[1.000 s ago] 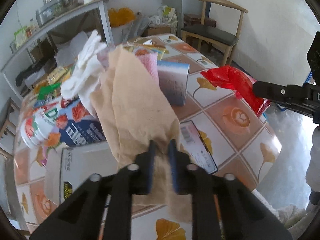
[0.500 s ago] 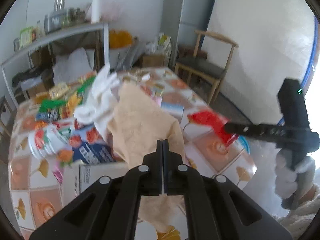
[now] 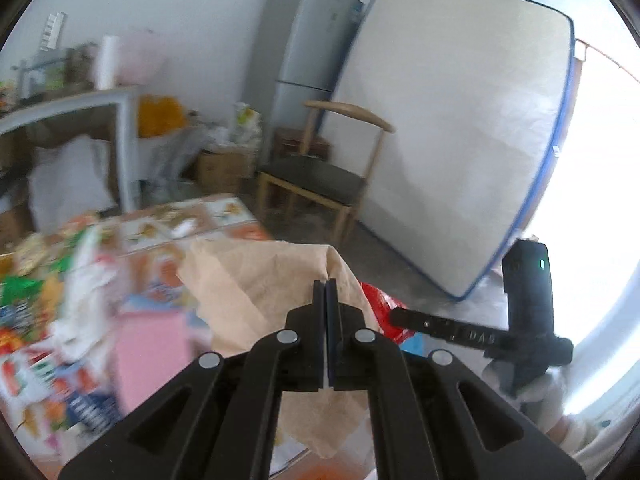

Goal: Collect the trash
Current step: 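Carry the beige cloth and red bag to the blue wastebasket and release both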

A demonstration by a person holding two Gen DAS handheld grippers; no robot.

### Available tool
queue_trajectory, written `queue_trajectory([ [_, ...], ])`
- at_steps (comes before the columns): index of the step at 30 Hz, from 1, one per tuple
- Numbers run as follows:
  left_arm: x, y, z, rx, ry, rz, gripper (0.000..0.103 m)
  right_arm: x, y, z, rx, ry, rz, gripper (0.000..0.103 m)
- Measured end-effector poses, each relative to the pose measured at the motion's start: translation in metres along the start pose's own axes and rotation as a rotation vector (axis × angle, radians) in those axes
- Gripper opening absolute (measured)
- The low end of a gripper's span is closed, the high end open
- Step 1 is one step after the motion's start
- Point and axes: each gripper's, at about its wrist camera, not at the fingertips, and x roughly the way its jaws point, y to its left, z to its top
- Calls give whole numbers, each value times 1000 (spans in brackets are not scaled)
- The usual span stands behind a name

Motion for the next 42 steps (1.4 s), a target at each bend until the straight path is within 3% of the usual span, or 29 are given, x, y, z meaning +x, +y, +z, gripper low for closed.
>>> queue_trajectory([
  [6, 92, -52, 37, 4, 132, -228, 0, -48, -64, 10, 120, -115, -132, 20],
  [10, 161, -95, 41, 36, 263, -311, 0, -66, -115, 11, 240, -146, -203, 20],
  [16, 272, -143, 24, 40, 480, -320, 0, -59, -191, 10, 414, -139, -273, 20],
  [24, 394, -174, -13, 39, 699, -206, 1, -5, -280, 6, 628, -52, -318, 21],
  [29, 429, -185, -24, 30, 696, -165, 2, 19, -309, 8, 666, -44, -324, 28],
  [31, 434, -189, -24, 16, 687, -151, 23, 23, -319, 7, 686, -46, -343, 42],
  [33, 435, -189, -24, 10, 666, -142, 35, 27, -331, 6, 703, -46, -351, 44],
  [42, 393, -183, -7, 18, 556, -161, 45, 11, -331, -4, 725, -70, -347, 47],
])
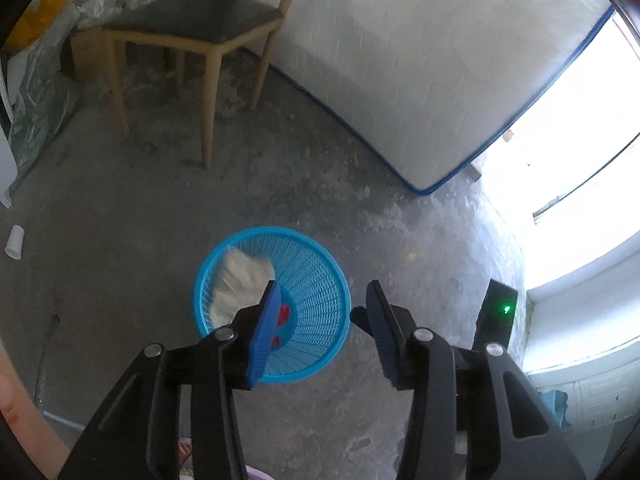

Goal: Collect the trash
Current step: 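Carry the beige cloth and red bag to the blue wastebasket and release both, then return both tools to the table and grasp the pink mesh sponge with the right tool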

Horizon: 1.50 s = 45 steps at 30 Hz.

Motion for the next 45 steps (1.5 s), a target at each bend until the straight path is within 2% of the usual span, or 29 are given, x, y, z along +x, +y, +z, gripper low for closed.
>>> queue_trajectory([
  [6, -53, -2, -12, 10, -91, -27, 48, -36, 16, -11, -55, -57, 24, 47],
  [8, -71, -1, -19, 8, -119, -41, 49, -53, 25, -17, -89, -85, 20, 51],
  [11, -115, -3, -36, 26, -174, -64, 51, -82, 41, -29, -157, -139, 11, 67],
  [15, -179, -1, -70, 61, -273, -57, 63, -121, 69, -54, -306, -223, -12, 87],
  [20, -257, 23, -122, 59, -384, 10, 72, -152, 104, -93, -494, -253, -2, 92],
  [22, -279, 37, -143, 30, -417, 28, 74, -156, 117, -106, -545, -229, 31, 92],
  [27, -329, 79, -199, -64, -494, 105, 77, -151, 159, -139, -642, -109, 177, 92],
  [30, -356, 108, -245, -132, -536, 224, 78, -145, 190, -161, -702, -34, 262, 92],
  [33, -374, 137, -284, -208, -542, 345, 80, -139, 225, -193, -780, 45, 347, 91],
  [37, -393, 169, -330, -325, -550, 451, 80, -119, 266, -234, -844, 191, 465, 84],
  [39, -400, 186, -353, -388, -552, 487, 80, -99, 285, -254, -845, 286, 501, 80],
  [42, -404, 212, -377, -497, -544, 502, 80, -71, 305, -279, -830, 396, 505, 72],
  [45, -402, 235, -396, -603, -539, 463, 80, -49, 321, -298, -807, 470, 485, 65],
])
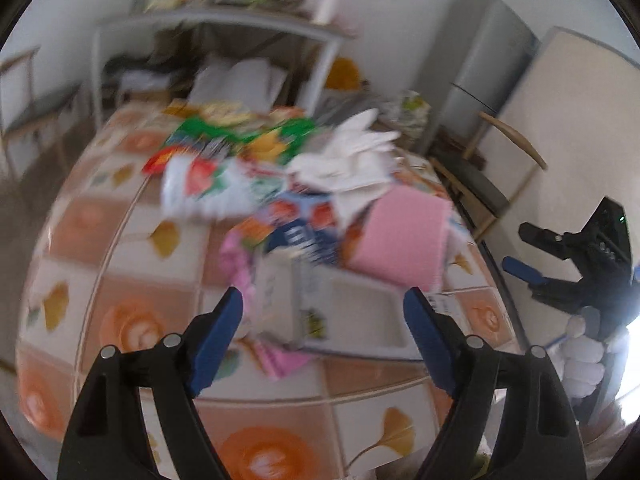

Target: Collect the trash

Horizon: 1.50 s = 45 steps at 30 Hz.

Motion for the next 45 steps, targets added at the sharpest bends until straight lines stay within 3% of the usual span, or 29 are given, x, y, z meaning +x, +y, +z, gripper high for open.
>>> queue_trajectory([
  [6, 20, 33, -6, -153, 75, -70, 80, 37, 3, 9, 42, 43, -35, 59],
  [12, 29, 41, -6, -197, 96, -120, 79, 50, 4, 8, 79, 40, -71, 58],
  [18, 34, 41, -1, -172, 103, -127, 67, 62, 5, 10, 96, 33, -70, 54],
  [26, 35, 38, 1, -144, 102, -109, 50, 73, 7, 11, 91, 40, -73, 33],
  [28, 34, 40, 3, -153, 106, -134, 39, 72, 8, 11, 86, 36, -76, 32],
  [34, 32, 39, 5, -164, 99, -149, 26, 66, 8, 10, 91, 34, -63, 30],
  [45, 23, 41, 11, -186, 76, -185, 16, 55, 7, 11, 103, 18, -32, 29],
])
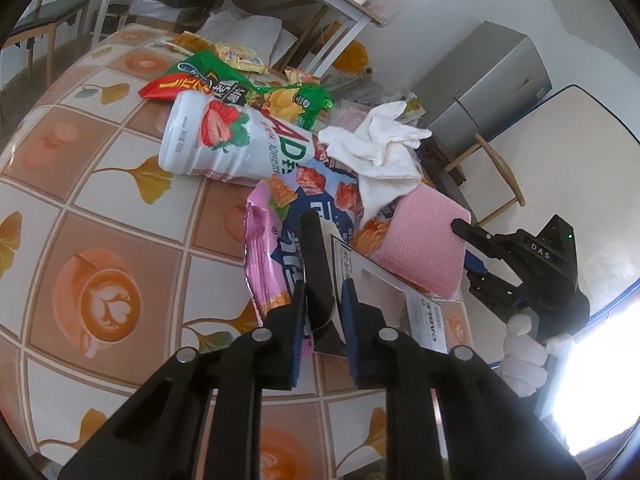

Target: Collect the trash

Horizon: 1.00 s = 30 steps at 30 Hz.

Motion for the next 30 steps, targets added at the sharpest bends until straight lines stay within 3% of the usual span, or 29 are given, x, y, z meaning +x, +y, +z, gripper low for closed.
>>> queue_trajectory([
  [17, -29, -21, 3, 52, -62, -93, 10, -33, 0, 1, -8, -55, 44, 28],
  [20, -34, -26, 5, 57, -67, -134, 9, -41, 1, 2, -12, -72, 49, 28],
  [22, -37, -30, 6, 63, -71, -164, 2, -49, 1, 2, -15, -88, 52, 28],
  [30, -43, -51, 5, 100, -73, -242, 2, -76, 0, 2, -19, -150, 59, 28],
])
